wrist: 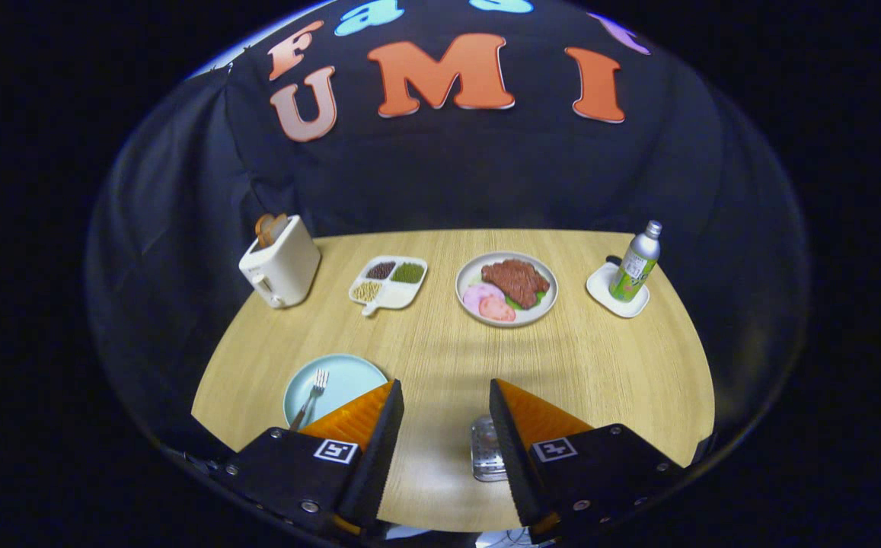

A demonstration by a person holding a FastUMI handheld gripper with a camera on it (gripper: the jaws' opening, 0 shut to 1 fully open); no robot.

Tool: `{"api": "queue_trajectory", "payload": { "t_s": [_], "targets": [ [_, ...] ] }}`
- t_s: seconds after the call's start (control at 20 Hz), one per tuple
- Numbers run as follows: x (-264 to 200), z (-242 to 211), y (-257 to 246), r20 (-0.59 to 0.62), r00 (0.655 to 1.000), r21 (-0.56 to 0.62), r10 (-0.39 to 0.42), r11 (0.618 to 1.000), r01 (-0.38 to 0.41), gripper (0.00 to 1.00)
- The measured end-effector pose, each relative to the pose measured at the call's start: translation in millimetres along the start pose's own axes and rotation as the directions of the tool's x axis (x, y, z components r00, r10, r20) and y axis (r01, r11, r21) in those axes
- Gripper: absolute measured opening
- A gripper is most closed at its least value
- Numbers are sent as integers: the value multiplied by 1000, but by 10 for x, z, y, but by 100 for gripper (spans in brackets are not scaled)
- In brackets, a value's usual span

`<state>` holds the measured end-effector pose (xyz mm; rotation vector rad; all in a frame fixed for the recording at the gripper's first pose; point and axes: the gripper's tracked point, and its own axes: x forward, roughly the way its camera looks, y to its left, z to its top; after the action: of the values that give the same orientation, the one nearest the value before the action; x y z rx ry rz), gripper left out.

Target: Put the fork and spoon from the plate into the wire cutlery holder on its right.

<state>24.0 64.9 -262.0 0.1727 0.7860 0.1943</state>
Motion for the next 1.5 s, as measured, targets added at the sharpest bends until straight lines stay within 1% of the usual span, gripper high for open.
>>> {"api": "queue_trajectory", "payload": {
  "t_s": [0.1,0.15,0.25,0.35,0.4,0.5,0.65,0.75,0.85,1.0,1.1,1.25,1.3,1.35,1.5],
  "targets": [
    [-80,295,78,145,989,18,-24,1000,22,69],
    [-123,422,146,215,976,13,-41,999,39,69],
    [-285,680,265,351,934,-22,-71,996,84,71],
    [-392,830,320,427,898,-77,-104,986,151,72],
    [-437,889,395,453,885,-90,-108,982,166,72],
    [-435,911,619,466,880,-102,-92,982,157,72],
    [-325,745,971,451,890,-128,-63,983,134,79],
    [-218,618,1216,425,904,-130,-36,986,101,84],
    [-109,501,1440,397,918,-127,-14,989,69,86],
    [62,291,1749,340,940,-143,24,989,27,86],
    [239,63,1886,276,960,-156,45,988,-1,86],
    [480,-361,2004,129,989,-156,68,987,-48,87],
    [569,-526,2057,71,994,-160,86,984,-73,87],
    [633,-660,2080,30,996,-171,90,982,-83,87],
    [816,-982,2107,-74,994,-194,83,976,-96,87]
  ]
}}
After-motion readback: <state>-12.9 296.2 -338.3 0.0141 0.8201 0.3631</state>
